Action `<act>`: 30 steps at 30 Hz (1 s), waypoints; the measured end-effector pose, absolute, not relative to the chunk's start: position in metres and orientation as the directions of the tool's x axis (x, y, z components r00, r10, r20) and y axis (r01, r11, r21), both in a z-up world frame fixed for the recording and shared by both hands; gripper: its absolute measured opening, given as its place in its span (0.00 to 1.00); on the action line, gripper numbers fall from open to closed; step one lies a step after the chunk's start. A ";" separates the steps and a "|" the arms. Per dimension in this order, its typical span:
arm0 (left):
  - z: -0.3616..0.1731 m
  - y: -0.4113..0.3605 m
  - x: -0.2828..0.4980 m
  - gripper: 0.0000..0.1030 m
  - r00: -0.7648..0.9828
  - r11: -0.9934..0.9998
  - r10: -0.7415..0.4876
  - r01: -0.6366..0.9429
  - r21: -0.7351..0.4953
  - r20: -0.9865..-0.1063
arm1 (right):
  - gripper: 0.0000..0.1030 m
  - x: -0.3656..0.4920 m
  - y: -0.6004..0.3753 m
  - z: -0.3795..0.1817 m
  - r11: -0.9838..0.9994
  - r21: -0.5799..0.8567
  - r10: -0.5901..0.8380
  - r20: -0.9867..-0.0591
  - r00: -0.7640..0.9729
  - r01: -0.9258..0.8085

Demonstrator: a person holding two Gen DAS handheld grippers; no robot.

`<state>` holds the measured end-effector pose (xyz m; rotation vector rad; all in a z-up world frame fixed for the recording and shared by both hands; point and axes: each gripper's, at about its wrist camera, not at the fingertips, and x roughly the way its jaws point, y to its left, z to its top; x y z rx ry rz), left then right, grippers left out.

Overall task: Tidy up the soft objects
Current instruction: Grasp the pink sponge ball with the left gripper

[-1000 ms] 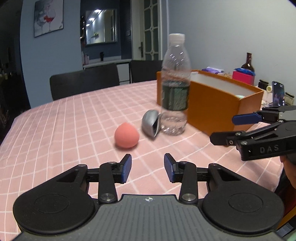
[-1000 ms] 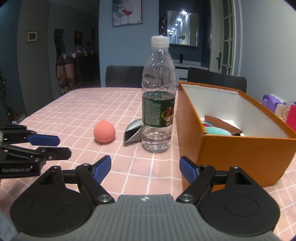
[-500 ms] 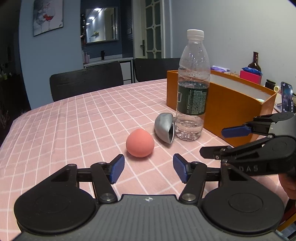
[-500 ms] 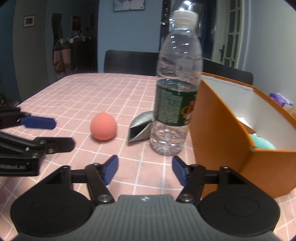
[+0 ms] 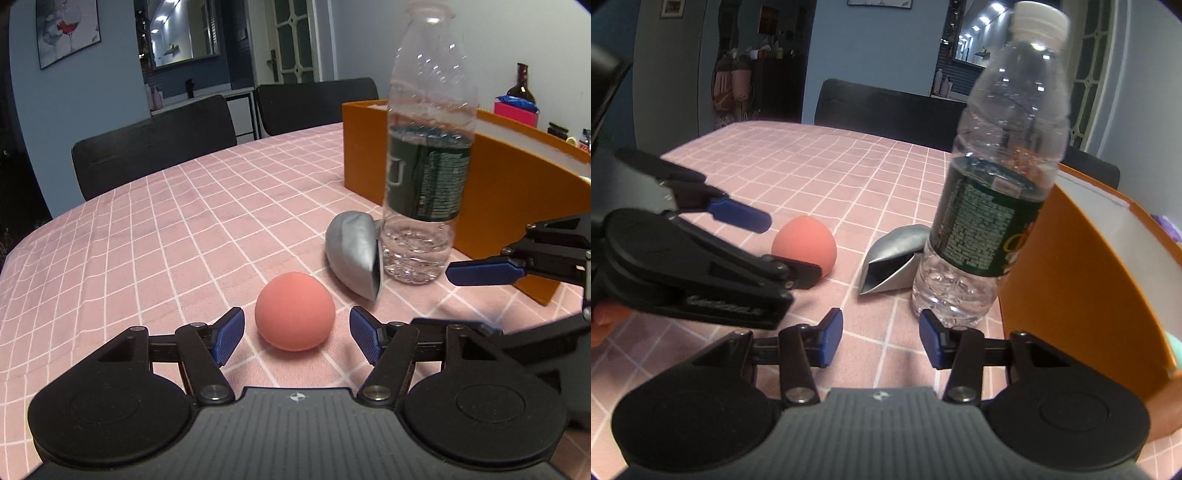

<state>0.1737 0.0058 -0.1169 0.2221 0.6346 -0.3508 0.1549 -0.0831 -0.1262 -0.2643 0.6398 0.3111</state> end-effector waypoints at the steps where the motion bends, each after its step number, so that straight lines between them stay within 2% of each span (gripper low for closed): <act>1: -0.119 0.005 0.177 0.75 0.747 0.918 -0.247 0.384 0.097 -0.617 | 0.44 0.157 -0.081 -0.127 0.916 -0.156 0.200 -0.620 0.758 -0.369; 5: -0.121 0.003 0.186 0.73 0.744 0.920 -0.248 0.382 0.090 -0.621 | 0.44 0.161 -0.075 -0.131 0.908 -0.188 0.188 -0.619 0.763 -0.376; 10: -0.123 0.000 0.196 0.56 0.737 0.922 -0.247 0.379 0.082 -0.629 | 0.44 0.165 -0.074 -0.131 0.907 -0.197 0.181 -0.616 0.767 -0.372; 14: -0.123 0.003 0.198 0.50 0.739 0.926 -0.255 0.372 0.063 -0.624 | 0.45 0.163 -0.073 -0.130 0.906 -0.214 0.168 -0.607 0.776 -0.364; 18: -0.119 0.012 0.195 0.50 0.756 0.950 -0.231 0.312 0.027 -0.613 | 0.46 0.162 -0.066 -0.127 0.899 -0.248 0.157 -0.585 0.796 -0.360; 21: -0.112 0.025 0.190 0.49 0.768 0.968 -0.194 0.251 0.008 -0.610 | 0.55 0.164 -0.057 -0.129 0.881 -0.293 0.154 -0.565 0.811 -0.371; 26: -0.103 0.042 0.175 0.50 0.781 0.978 -0.174 0.210 -0.010 -0.601 | 0.56 0.176 -0.042 -0.134 0.861 -0.347 0.127 -0.560 0.819 -0.371; 30: -0.100 0.048 0.166 0.50 0.786 0.981 -0.163 0.192 -0.015 -0.596 | 0.52 0.184 -0.032 -0.141 0.850 -0.391 0.090 -0.553 0.828 -0.354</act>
